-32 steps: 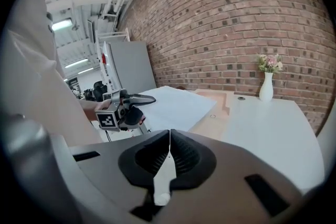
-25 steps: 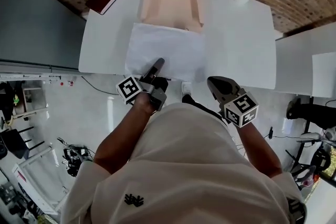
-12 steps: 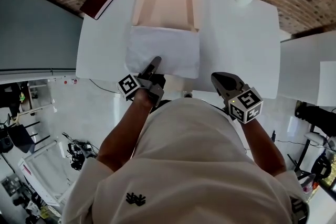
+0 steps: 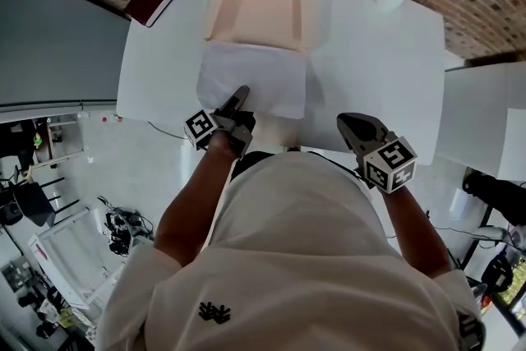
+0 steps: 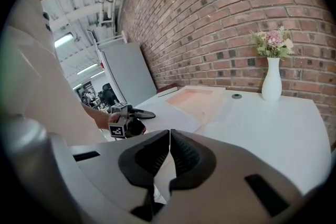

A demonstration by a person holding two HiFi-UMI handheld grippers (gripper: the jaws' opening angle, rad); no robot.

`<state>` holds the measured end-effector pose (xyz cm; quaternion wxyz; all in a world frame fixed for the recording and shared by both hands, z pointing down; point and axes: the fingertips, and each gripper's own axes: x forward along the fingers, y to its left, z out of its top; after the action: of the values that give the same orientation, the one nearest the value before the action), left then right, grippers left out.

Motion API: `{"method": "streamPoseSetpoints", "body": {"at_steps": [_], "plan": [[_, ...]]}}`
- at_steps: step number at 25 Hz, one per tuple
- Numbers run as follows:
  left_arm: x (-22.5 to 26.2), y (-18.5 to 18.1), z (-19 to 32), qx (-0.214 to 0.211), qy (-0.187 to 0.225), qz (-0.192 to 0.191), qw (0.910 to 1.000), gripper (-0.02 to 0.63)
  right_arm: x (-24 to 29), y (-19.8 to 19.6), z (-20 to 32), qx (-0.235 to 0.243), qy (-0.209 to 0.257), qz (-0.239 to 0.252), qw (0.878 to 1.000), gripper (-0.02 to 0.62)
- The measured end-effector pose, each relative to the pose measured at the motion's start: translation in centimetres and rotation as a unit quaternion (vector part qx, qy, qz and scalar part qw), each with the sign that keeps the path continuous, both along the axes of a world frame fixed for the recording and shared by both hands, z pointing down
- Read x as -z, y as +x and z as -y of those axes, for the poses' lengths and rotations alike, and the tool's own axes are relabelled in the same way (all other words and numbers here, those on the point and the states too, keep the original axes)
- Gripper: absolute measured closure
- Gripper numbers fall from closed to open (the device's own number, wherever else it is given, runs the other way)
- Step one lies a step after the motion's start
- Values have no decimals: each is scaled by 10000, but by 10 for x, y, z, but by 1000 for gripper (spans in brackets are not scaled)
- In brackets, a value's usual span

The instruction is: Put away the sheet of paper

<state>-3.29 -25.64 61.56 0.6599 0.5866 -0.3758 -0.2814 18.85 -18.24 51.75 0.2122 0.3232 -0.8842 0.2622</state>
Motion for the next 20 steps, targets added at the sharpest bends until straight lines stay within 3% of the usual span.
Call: {"method": "streamPoseSetpoints", "body": {"at_steps": [13,20], "plan": [[-33,0,27,84,-281,191,9994,583,-17,17,4,155,-225,18,9996,565],[-25,3,49,196,-408,153,9989,583,-24,24,2,199,-342,17,9992,566]]}}
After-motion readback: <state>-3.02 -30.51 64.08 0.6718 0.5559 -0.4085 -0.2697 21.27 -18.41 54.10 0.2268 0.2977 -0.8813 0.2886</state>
